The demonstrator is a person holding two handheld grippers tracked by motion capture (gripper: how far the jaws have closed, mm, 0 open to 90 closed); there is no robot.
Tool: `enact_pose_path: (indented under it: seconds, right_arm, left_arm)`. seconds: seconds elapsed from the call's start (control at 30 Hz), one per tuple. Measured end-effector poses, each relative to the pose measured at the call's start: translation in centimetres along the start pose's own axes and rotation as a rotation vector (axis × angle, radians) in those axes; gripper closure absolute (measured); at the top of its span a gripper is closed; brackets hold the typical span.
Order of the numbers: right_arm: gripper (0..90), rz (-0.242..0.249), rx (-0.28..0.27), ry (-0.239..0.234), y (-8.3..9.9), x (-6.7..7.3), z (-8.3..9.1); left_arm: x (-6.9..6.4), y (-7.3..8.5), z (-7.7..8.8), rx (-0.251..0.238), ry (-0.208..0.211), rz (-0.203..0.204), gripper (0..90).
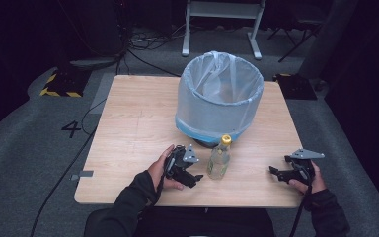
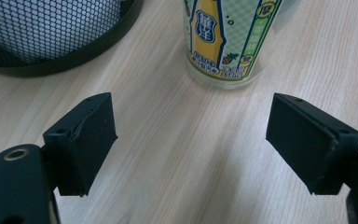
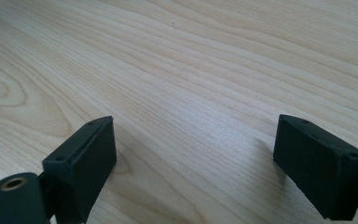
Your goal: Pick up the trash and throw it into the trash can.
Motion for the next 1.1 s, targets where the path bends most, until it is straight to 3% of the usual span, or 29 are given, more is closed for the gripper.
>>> enact_pose_path:
  seconds: [0.33,0.37,0.67,0.7,0.73,0.8,1.0,1.1]
  right_arm:
    - [13.0,-0.001,0.001,0.0,0.0,0.0,0.0]
    - [13.1,0.0,0.001,0.0,0.0,0.0,0.0]
    - [13.1,0.0,0.0,0.001,0.0,0.0,0.0]
    - [13.1,-0.001,0.0,0.0,0.0,0.0,0.0]
    - [13.1,0.0,0.001,0.0,0.0,0.0,0.0]
    - [13.1,0.0,0.001,0.0,0.0,0.0,0.0]
    - [13.0,0.0,0.001,0.0,0.0,0.0,0.0]
    - [13.0,0.0,0.001,0.0,0.0,0.0,0.0]
  left_arm:
    - [-0.6,-1.4,-0.5,-0.006,-0.002,-0.016,16.0]
    - [-0.7,-1.4,-0.5,-0.002,-0.003,0.0,16.0]
    - [-1.0,-2.4,-1.0,-0.018,0.003,-0.027,16.0]
    - [-1.1,-2.3,-0.9,-0.006,0.006,-0.003,16.0]
    - [-1.1,-2.4,-0.9,-0.008,0.005,-0.004,16.0]
    - [-1.2,-2.8,-1.1,-0.031,0.022,-0.021,15.9]
    - [-1.7,-3.5,-1.6,-0.023,0.028,-0.043,16.0]
    - [-1.9,-3.6,-1.7,-0.014,0.032,-0.028,16.0]
Point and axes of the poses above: each handheld gripper's, and its own axes: z roughly backward along the jaws, y roughly out of its underside, x roughly to its left, the point moved 8 cm from there along -z, roughly forward along the jaws, and after that the axes turned 3 degrees about z, right-handed, at the moved point
